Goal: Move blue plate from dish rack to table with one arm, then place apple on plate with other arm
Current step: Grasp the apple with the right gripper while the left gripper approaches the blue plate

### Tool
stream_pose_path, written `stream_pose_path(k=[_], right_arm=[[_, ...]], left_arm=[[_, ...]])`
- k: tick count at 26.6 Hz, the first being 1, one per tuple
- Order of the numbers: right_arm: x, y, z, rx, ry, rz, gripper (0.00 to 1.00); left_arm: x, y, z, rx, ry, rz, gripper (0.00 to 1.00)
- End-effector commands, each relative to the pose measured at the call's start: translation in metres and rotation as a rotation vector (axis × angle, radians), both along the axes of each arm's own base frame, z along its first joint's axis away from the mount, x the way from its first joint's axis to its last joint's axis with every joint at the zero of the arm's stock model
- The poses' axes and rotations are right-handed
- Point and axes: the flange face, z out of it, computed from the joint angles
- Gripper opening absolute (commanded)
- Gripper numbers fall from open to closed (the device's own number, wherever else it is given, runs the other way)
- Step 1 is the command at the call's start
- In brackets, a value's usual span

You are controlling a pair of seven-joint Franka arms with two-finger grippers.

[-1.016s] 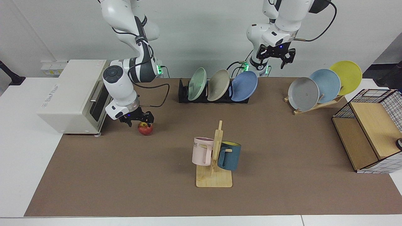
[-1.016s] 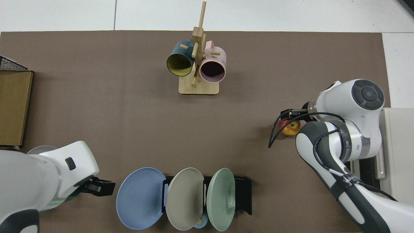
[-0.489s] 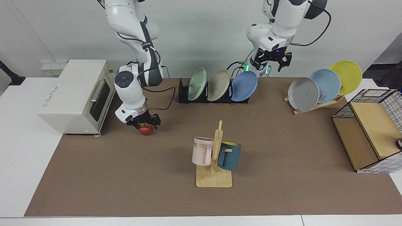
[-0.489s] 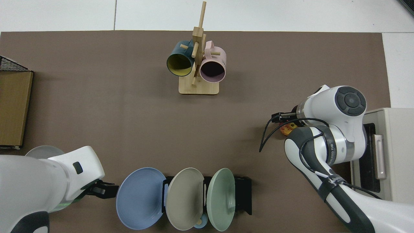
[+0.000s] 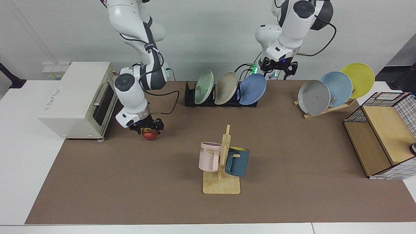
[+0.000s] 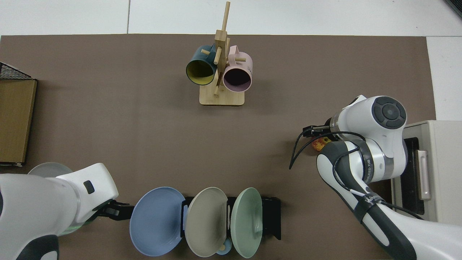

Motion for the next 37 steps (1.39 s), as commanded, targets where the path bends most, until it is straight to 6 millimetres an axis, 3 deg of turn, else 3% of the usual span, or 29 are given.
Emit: stream_pose_path(k=[1, 15, 24, 30, 34, 37], right_arm=[[0.003, -0.003, 0.004, -0.002, 0.019, 0.02, 1.0], [-0.013, -0.004, -0.034, -0.023, 0.047, 0.033, 1.0], [-0.012, -0.005, -0.043, -0.027, 0.058, 0.032, 0.99], [-0.01, -0.006, -0.044, -0.026, 0.044, 0.029, 0.98], [-0.01, -0.006, -0.044, -0.026, 0.044, 0.026, 0.93], [-0.01, -0.007, -0.044, -0.026, 0.044, 0.02, 0.77]], left_arm=[[-0.01, -0.001, -0.005, -0.019, -0.012, 0.021, 1.0], [-0.006, -0.001, -0.009, -0.043, -0.016, 0.038, 1.0], [-0.019, -0.004, -0.055, -0.036, -0.023, 0.039, 1.0], [-0.024, -0.003, -0.066, -0.029, -0.014, 0.036, 1.0], [-0.039, -0.012, -0.075, 0.0, -0.031, 0.0, 0.99], [-0.049, -0.023, -0.081, 0.033, -0.042, -0.029, 0.91]])
